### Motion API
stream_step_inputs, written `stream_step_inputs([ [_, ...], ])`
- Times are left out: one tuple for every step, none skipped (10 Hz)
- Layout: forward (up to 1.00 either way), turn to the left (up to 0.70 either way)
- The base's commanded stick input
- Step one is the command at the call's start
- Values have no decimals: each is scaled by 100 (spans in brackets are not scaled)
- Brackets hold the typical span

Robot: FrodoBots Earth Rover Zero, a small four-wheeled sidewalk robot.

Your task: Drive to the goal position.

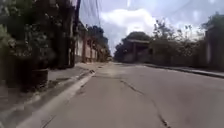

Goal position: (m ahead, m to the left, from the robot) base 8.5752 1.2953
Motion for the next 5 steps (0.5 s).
stream_step_inputs([
  [100,0],
  [100,0],
  [100,0],
  [100,2],
  [100,6],
])
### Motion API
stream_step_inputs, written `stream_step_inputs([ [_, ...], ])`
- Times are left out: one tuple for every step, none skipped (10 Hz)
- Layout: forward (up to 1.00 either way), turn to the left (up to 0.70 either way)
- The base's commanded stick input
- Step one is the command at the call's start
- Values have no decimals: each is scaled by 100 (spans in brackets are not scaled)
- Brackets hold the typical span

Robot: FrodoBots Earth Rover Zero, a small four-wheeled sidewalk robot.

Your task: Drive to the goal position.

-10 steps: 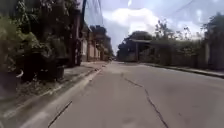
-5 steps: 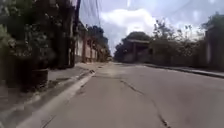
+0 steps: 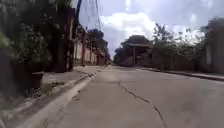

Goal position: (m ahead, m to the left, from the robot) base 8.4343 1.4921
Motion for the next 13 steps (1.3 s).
stream_step_inputs([
  [100,11],
  [100,11],
  [100,4],
  [100,3],
  [100,3],
  [100,3],
  [100,2],
  [100,2],
  [100,2],
  [100,2],
  [100,1],
  [100,1],
  [100,1],
])
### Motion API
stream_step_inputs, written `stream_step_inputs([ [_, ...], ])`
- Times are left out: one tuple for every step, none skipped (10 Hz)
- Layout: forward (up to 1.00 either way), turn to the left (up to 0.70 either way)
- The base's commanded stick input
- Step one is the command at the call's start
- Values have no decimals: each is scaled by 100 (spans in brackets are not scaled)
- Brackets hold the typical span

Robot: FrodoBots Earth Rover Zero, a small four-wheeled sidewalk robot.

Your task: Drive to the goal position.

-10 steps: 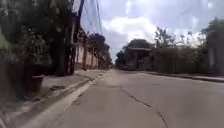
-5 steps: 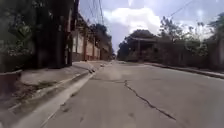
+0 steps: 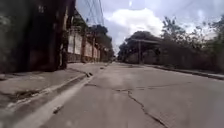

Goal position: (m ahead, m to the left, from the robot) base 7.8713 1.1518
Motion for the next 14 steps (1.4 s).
stream_step_inputs([
  [100,1],
  [100,0],
  [100,0],
  [100,0],
  [100,0],
  [100,0],
  [100,0],
  [100,0],
  [100,0],
  [100,0],
  [100,0],
  [100,0],
  [100,0],
  [100,0],
])
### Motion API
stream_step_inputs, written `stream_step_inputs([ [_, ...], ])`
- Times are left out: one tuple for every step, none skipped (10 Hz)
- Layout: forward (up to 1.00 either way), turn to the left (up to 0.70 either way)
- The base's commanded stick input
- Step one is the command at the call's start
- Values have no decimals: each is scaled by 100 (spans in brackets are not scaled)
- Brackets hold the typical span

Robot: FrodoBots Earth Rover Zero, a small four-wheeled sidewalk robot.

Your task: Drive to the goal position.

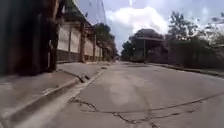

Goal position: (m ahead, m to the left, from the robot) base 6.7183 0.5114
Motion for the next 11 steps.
stream_step_inputs([
  [100,0],
  [100,0],
  [100,0],
  [100,0],
  [100,0],
  [100,0],
  [100,0],
  [100,0],
  [100,0],
  [100,0],
  [100,0],
])
